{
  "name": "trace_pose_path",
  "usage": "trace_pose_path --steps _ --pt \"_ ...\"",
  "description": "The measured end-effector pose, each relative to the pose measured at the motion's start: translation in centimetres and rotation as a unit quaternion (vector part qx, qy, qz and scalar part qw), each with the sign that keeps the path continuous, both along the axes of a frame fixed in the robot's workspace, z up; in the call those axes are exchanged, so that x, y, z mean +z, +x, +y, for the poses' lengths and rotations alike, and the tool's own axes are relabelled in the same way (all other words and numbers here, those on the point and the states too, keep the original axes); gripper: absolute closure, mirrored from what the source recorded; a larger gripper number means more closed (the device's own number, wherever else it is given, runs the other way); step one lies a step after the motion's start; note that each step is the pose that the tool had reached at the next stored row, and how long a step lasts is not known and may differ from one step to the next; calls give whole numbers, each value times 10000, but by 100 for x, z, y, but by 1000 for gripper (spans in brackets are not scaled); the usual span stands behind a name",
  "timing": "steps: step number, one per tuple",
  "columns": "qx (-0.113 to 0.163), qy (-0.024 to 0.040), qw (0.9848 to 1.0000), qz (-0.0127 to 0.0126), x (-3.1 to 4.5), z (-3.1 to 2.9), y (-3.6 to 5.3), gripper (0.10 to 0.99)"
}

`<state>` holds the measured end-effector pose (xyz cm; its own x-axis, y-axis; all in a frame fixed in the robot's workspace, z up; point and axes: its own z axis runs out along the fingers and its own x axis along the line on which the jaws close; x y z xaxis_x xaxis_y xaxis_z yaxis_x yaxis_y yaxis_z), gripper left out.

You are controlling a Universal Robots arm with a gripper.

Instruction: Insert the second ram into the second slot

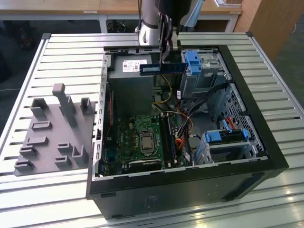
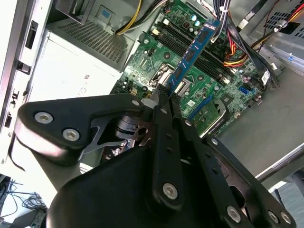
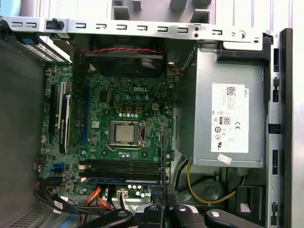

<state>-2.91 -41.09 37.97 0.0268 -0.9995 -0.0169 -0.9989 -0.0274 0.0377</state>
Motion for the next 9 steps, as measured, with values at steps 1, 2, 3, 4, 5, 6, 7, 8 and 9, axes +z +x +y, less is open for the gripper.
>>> trace_pose_path --steps 1,2,3,4,5,6,7,8,9 --pt "0 0 10000 0 0 -2 0 949" --pt "0 0 10000 0 0 -4 0 949" --pt "0 0 10000 0 0 -7 0 949" --pt "0 -1 10000 0 0 -10 0 949" --pt "1 -1 10000 0 0 -15 0 949" --pt "1 0 10000 0 0 -20 1 949" --pt "1 0 10000 0 0 -26 0 949" --pt "0 0 10000 0 0 -33 0 949" --pt "0 -1 10000 0 0 -40 0 949"
